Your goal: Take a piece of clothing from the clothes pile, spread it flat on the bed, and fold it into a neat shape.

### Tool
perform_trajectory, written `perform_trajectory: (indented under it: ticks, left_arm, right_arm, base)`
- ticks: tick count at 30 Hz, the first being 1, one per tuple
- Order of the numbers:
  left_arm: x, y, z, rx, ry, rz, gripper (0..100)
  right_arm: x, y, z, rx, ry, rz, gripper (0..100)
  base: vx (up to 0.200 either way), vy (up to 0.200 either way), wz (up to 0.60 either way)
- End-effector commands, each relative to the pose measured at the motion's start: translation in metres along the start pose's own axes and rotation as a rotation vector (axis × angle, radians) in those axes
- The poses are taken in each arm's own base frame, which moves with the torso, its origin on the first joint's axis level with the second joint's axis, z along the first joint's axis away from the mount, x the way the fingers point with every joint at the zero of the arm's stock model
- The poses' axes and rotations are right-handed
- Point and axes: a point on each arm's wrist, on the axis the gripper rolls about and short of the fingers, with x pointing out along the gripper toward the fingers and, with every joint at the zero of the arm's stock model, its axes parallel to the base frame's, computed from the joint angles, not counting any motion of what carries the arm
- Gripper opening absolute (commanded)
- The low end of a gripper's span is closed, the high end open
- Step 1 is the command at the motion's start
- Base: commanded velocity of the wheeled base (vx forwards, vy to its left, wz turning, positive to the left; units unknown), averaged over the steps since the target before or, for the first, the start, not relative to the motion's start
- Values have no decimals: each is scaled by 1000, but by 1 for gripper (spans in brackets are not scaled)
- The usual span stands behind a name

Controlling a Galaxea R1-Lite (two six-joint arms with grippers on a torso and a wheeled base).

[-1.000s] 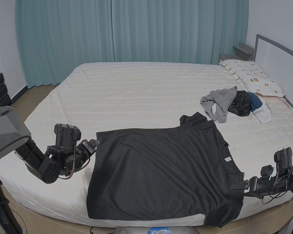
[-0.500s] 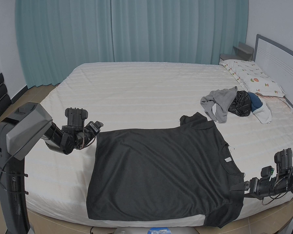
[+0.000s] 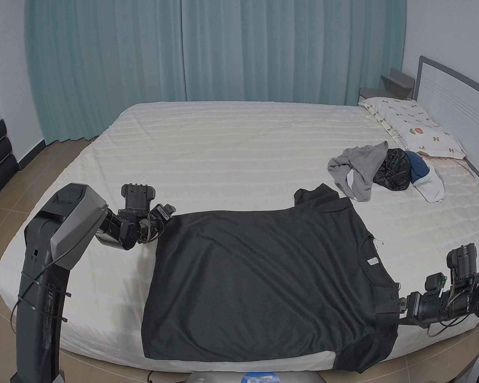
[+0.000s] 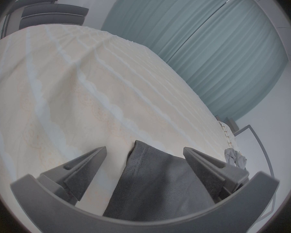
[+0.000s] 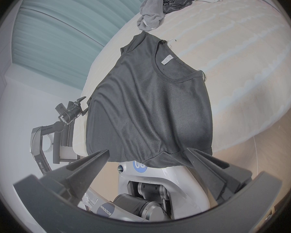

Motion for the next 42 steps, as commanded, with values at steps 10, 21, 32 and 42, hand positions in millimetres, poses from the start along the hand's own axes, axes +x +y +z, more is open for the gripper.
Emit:
perform_trajectory:
  ticks: [10, 21, 32, 42]
  left_arm:
    - [11, -4, 22, -9, -91, -10, 0]
    - [8, -25, 59, 13, -169, -24, 0]
    - [13, -22, 61, 33, -182, 7, 0]
    - [11, -19, 69, 27, -185, 25, 0]
  right_arm:
    - [1, -1, 1, 4, -1, -1, 100]
    - [3, -6, 14, 10, -69, -11, 100]
    - [42, -30, 57, 35, -181, -149, 100]
    - [57, -43, 76, 49, -212, -162, 100]
  base:
    - [0, 0, 0]
    - [0, 0, 0]
    - [0, 0, 0]
    - [0, 0, 0]
